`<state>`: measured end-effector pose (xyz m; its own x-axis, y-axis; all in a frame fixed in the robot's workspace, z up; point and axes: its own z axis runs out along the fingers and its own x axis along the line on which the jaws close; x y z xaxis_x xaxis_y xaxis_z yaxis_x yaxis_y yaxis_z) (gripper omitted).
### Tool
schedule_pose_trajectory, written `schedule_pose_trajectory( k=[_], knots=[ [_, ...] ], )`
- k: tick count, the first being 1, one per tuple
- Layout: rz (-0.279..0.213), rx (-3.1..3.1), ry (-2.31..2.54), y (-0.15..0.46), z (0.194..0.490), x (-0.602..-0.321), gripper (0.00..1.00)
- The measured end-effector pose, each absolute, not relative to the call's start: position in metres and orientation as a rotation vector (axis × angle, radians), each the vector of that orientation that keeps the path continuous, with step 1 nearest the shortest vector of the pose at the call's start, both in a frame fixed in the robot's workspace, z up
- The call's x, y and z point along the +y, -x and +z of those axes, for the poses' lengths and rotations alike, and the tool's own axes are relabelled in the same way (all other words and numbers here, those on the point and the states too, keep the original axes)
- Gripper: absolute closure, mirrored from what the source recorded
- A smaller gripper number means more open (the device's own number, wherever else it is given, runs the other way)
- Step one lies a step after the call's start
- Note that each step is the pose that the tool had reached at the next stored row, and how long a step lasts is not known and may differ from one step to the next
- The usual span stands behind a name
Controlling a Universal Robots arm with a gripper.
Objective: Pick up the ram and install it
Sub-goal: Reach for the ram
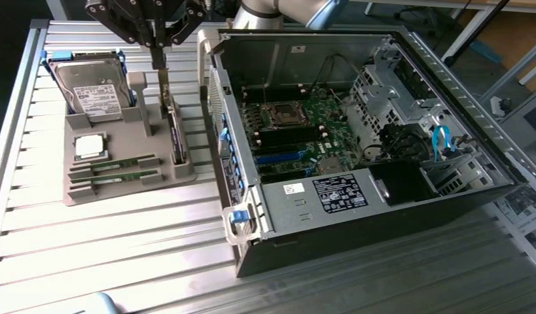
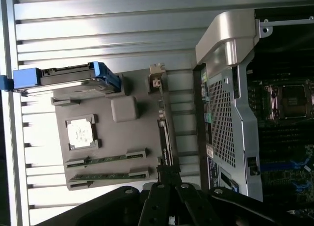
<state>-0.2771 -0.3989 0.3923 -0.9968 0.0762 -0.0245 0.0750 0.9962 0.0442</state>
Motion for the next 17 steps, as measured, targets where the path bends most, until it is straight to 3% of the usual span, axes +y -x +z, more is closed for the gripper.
schedule_pose_trajectory(
  k=[17],
  knots=[
    [0.067, 3.113, -0.118, 0.2895, 0.3922, -0.4057, 0.89]
  ],
)
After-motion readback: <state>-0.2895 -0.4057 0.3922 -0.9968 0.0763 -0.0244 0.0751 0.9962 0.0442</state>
